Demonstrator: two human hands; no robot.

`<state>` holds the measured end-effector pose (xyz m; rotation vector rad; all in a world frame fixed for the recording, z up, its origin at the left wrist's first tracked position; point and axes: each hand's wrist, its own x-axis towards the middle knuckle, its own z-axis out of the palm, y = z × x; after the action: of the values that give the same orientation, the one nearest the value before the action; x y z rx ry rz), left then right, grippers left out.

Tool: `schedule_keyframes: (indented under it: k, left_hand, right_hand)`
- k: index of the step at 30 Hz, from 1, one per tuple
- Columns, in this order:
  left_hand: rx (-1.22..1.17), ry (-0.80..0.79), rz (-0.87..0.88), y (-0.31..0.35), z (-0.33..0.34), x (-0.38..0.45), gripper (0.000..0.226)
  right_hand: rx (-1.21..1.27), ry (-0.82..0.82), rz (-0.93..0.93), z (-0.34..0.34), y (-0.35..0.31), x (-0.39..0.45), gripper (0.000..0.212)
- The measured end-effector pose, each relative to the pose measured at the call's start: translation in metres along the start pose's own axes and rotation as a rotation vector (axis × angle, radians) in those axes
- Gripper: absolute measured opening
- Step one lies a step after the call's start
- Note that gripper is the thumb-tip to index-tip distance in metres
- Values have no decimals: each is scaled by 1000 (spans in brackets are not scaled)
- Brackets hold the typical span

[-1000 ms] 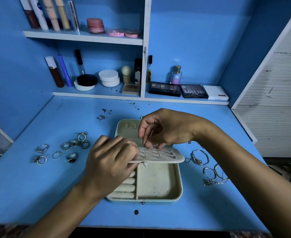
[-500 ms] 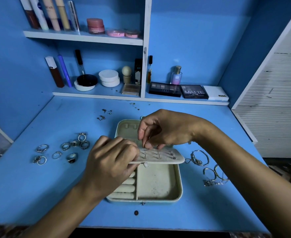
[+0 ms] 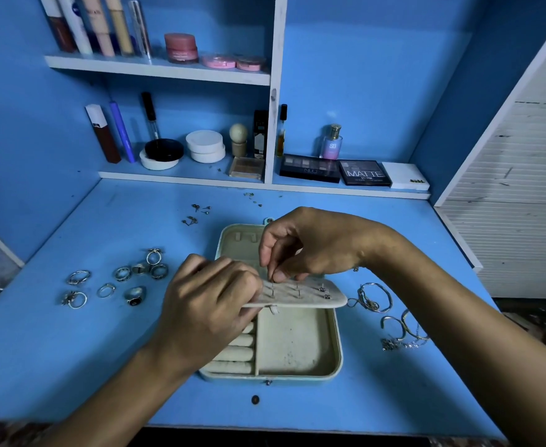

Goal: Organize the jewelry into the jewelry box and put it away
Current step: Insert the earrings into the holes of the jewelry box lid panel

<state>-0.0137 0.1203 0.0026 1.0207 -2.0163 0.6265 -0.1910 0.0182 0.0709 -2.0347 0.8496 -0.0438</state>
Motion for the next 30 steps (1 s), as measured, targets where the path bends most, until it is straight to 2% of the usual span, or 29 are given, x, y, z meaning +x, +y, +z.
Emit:
schedule_keyframes:
  k: [13, 30]
  left_hand:
    - [1, 7, 4, 0, 0, 0, 22]
    - [12, -6, -1, 0, 0, -2, 22]
  right_hand:
    - [81, 23, 11, 0, 1, -2, 23]
    - [34, 18, 5, 1, -1, -3, 23]
